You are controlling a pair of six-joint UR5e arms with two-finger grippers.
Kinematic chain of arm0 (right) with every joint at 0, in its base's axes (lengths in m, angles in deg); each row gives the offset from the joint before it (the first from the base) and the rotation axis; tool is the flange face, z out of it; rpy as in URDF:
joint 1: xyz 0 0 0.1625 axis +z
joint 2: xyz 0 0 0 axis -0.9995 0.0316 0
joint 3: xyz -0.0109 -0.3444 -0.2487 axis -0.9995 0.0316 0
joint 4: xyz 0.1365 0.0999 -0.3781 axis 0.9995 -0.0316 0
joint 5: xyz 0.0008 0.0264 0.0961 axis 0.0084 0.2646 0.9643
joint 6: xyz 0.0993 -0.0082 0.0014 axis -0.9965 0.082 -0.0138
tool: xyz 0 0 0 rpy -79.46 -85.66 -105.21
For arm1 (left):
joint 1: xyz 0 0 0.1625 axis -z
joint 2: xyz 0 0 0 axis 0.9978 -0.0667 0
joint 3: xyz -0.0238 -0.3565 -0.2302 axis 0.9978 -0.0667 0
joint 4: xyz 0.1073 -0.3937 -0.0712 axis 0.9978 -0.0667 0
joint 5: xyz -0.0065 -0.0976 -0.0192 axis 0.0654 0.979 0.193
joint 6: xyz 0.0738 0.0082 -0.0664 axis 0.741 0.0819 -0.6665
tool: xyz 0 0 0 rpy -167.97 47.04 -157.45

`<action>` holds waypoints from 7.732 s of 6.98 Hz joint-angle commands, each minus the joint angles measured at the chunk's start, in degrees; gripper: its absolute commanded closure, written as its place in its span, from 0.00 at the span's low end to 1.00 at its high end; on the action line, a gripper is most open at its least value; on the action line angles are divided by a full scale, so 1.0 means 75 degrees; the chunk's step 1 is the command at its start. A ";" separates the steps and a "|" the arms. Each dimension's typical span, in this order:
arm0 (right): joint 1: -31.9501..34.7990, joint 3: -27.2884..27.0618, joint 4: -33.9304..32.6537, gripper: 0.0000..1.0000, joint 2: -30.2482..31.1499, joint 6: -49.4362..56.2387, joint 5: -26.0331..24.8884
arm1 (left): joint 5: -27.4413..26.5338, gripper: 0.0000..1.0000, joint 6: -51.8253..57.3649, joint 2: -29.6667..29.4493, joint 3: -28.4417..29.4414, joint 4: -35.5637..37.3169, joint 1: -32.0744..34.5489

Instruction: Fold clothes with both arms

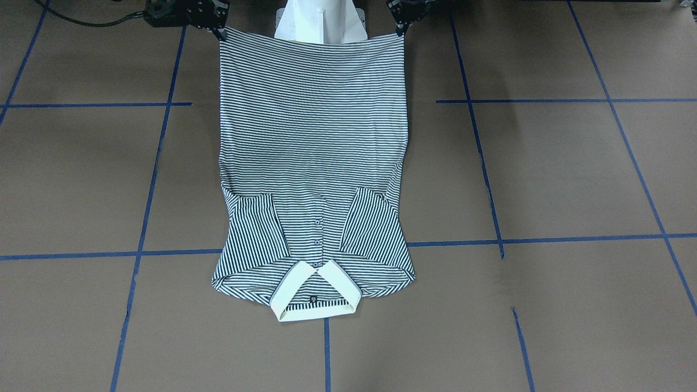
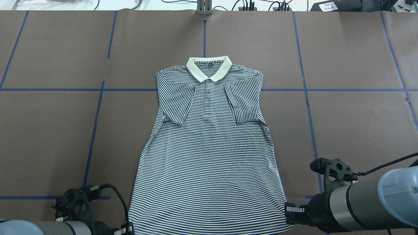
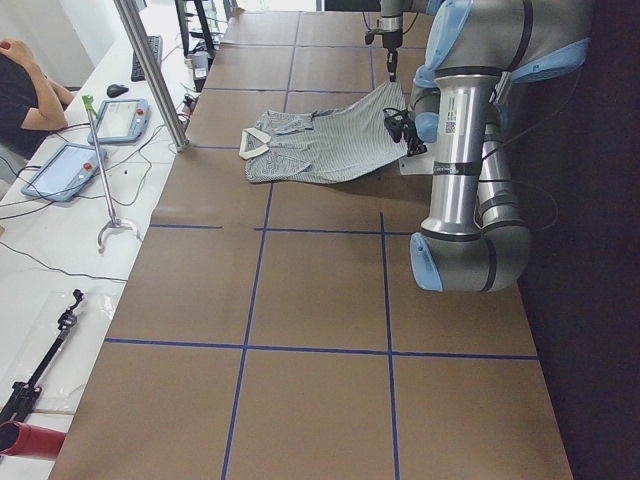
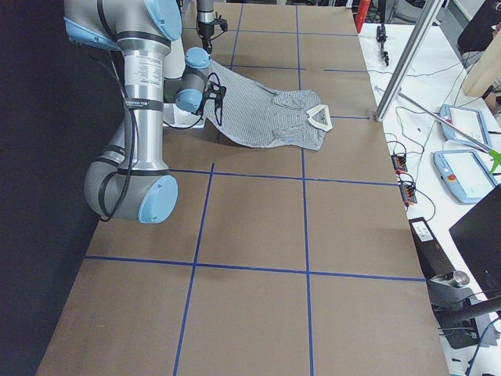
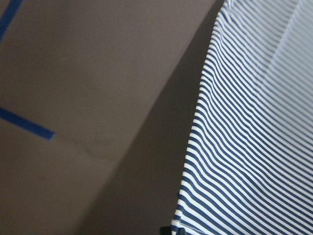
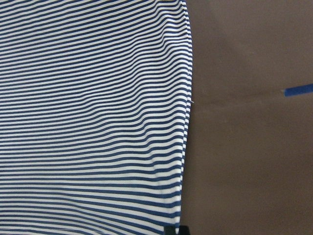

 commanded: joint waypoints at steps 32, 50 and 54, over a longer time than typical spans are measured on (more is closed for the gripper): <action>0.4246 0.6468 0.1706 0.00 -0.3979 0.2866 0.0713 | 0.0931 0.00 0.3986 -0.2859 0.5400 -0.2178 0.5284; 0.2310 0.5091 0.0052 0.95 -0.2931 0.1336 0.0384 | 0.0931 0.00 0.3810 -0.2883 0.4320 -0.1697 0.5237; 0.2357 0.4870 0.0064 1.00 -0.2768 0.1336 0.0772 | 0.0931 0.00 0.3821 -0.2883 0.4308 -0.1697 0.5237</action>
